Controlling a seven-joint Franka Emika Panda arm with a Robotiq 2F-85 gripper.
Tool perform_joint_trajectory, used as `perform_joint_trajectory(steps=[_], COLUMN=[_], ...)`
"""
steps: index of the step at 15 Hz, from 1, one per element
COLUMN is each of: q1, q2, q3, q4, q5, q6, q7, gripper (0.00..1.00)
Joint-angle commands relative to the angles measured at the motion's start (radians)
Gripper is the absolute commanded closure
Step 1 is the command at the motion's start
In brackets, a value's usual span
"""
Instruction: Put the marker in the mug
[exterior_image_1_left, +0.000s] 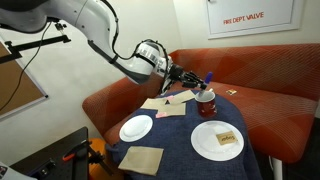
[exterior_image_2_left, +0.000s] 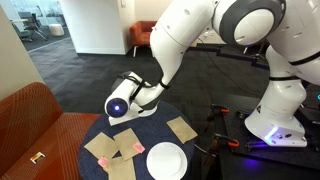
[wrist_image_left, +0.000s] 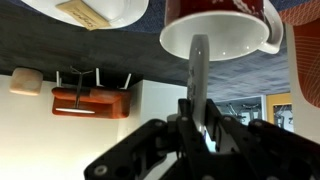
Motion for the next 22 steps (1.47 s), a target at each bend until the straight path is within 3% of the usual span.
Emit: perform_joint_trajectory(steps=[1,7,8,10,16,17,22], q1=[-0.08,-0.13,-0.133,-0.139,-0.152,-0.154,-0.177], q2=[0.001,0.002,0.002,0.003,-0.014,-0.031,-0.124], q3=[0.097,0.172,0.179,0.19,0.209,0.208,0.213], q4=[0.026,0.019,0.017,0.016,0.007,-0.004,-0.042], q5=[-0.06,-0.095,-0.097,-0.102,-0.099,-0.098,-0.079], q6=[-0.046,-0.06,-0.067,-0.08,-0.102,-0.103,-0.131], q7=[0.024,0.018,0.013,0.013,0.015,0.014,-0.011], gripper=[0.95,0.95,0.56,0.49,0.04,0.0,0.0])
